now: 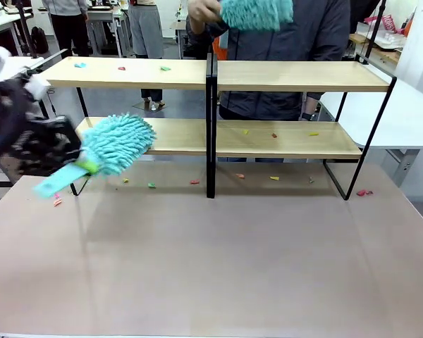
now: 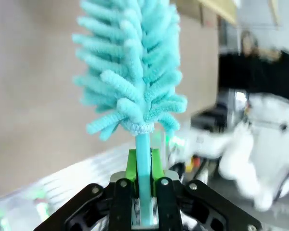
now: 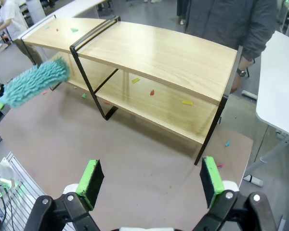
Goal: Clean the shelves.
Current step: Clean a randomly selected level of the Shelf with the Duster.
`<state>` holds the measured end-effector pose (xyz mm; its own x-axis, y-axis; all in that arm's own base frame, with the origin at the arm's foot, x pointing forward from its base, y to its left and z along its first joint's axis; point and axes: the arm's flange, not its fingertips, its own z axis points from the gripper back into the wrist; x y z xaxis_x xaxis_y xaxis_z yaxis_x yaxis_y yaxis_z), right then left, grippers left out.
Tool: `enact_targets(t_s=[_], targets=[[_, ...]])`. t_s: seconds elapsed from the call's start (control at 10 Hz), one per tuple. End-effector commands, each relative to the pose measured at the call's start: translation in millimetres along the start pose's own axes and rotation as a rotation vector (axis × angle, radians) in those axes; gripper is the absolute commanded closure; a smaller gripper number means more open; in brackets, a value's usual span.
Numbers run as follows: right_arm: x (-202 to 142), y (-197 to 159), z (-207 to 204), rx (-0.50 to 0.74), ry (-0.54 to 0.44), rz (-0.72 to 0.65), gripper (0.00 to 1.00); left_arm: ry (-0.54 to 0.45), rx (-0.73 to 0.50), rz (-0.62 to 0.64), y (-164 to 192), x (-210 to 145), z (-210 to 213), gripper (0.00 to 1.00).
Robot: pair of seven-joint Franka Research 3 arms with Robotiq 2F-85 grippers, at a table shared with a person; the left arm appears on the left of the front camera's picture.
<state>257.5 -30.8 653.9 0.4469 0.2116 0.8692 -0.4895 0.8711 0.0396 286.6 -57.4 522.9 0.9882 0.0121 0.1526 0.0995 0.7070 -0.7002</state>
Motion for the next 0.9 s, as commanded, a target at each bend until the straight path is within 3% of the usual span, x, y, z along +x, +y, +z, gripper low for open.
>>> enact_targets(t_s=[0.0, 0.1, 0.2, 0.4, 0.8], targets=[[0.4, -0.7, 0.1, 0.003, -0.003, 0.000, 0.00, 0.301, -0.069, -0.277, 38.2, -48.1, 49.1, 0.87], [0.4, -0.7, 0.1, 0.003, -0.003, 0.000, 0.00, 0.446, -0.107, -0.362, 49.7, -62.4, 79.5, 0.87], [0.4, -0.7, 0.1, 0.003, -0.003, 0.000, 0.00, 0.475, -0.133, -0.440, 62.2, -82.6, 115.4, 0.87], [0.4, -0.7, 0.1, 0.003, -0.003, 0.000, 0.00, 0.246, -0.241, -0.568, 80.1, -109.1, 180.1, 0.87], [0.4, -0.7, 0.1, 0.003, -0.003, 0.000, 0.00, -0.109, -0.361, -0.818, 91.6, -105.7, 258.4, 0.87]])
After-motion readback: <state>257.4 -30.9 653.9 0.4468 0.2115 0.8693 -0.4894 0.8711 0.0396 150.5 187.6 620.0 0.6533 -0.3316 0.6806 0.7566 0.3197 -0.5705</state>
